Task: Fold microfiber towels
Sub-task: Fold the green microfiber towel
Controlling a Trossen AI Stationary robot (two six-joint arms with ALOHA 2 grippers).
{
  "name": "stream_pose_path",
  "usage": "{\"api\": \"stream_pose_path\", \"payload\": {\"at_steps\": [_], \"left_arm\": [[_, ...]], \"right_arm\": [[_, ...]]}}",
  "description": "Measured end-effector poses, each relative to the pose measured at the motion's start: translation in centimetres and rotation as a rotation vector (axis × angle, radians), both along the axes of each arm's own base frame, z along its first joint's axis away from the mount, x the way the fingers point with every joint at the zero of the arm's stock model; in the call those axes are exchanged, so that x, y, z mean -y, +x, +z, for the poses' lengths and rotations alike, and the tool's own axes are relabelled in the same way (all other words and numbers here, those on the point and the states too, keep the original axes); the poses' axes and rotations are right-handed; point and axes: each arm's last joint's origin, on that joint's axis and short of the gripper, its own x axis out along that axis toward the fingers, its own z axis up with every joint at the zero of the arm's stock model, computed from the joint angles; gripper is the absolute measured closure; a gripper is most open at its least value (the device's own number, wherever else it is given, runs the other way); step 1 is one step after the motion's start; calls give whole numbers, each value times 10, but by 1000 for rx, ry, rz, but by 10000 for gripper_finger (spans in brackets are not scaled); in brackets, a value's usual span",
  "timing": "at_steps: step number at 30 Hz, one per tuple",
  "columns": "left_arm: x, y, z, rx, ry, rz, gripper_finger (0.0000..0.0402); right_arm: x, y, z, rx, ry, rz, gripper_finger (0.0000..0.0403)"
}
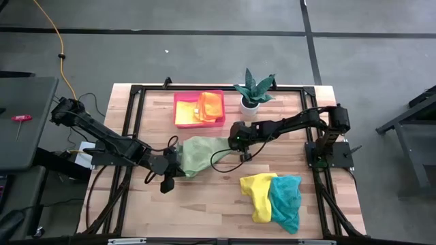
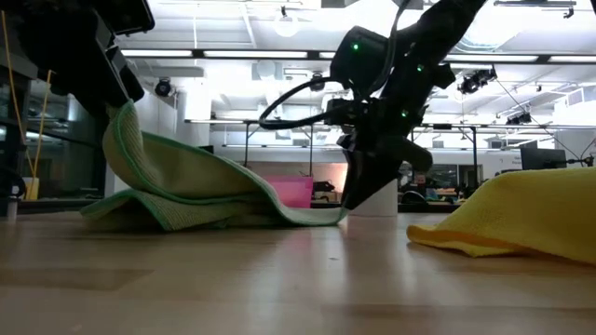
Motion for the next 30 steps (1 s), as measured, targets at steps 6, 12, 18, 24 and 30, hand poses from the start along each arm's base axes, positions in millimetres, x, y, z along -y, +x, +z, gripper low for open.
{"api": "stream_pose_path", "payload": {"at_steps": [6,12,18,24,30], "left_arm": [[-3,-2,0,-24,20,-51,401],[-25,-9,34,-66,93,-90,401],[-52,-18,99,40,273,-113,401],[-77,-31,160,52,491,-38,401],[-91,-46,213,142,633,21,401]], "right_arm": [[-2,1,17,23,136,-93,393],[-12,-11,87,138,194,-127,400],[-17,-51,169,340,280,-188,402],[-16,-93,213,521,326,-303,402],[-15,-125,243,706,363,-359,402]]}}
